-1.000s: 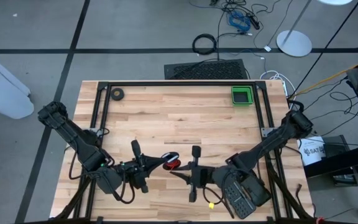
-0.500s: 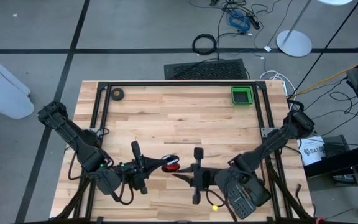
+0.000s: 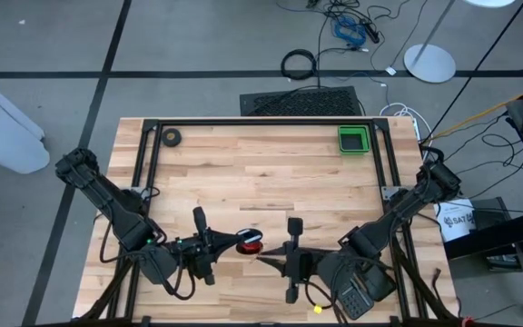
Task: Coil cords
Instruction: Coil the red wire on the black spool
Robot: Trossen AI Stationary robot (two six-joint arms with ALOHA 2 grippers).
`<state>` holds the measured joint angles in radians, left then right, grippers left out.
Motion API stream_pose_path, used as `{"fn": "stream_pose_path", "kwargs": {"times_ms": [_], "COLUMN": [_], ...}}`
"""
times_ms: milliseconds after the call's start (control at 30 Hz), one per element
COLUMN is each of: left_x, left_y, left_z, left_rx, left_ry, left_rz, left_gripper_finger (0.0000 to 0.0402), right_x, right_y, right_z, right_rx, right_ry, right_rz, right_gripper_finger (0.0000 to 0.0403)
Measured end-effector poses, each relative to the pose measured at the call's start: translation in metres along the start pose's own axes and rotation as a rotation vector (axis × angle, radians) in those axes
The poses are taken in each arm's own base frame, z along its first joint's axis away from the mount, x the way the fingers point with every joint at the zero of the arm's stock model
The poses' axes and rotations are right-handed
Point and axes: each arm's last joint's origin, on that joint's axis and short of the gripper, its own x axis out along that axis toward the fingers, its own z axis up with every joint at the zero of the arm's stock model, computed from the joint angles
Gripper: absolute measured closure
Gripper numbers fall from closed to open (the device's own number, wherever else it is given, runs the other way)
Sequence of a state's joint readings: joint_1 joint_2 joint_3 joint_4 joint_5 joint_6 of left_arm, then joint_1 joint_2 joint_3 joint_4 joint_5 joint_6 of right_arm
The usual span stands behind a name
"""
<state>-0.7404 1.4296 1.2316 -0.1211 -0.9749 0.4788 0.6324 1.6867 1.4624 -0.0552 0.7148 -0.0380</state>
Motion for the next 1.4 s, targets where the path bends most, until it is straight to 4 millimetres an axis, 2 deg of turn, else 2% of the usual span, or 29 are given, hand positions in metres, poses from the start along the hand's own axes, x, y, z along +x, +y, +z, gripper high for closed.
{"fn": "stream_pose_path", "kwargs": {"times_ms": [267,700,1100,1400], "left_x": [0.004,0.034,0.034,0.036], "left_y": [0.002,-0.005,-0.002,0.002], "left_z": [-0.001,-0.005,0.0,0.001], "left_rx": [-0.012,-0.033,-0.096,-0.259], "left_ry": [-0.006,-0.009,-0.051,-0.049], "left_rz": [-0.01,-0.024,-0.004,0.002], "left_gripper_finger": [0.04,0.04,0.04,0.04], "right_x": [0.003,0.012,0.012,-0.002], "right_y": [-0.006,-0.015,-0.015,0.0], "right_z": [0.007,0.007,0.007,0.019], "right_rx": [0.052,0.072,0.059,-0.011], "right_ry": [-0.058,-0.06,-0.066,-0.133], "right_rz": [-0.055,-0.014,-0.012,0.029], "right_gripper_finger": [0.0381,0.0394,0.0394,0.0394]}}
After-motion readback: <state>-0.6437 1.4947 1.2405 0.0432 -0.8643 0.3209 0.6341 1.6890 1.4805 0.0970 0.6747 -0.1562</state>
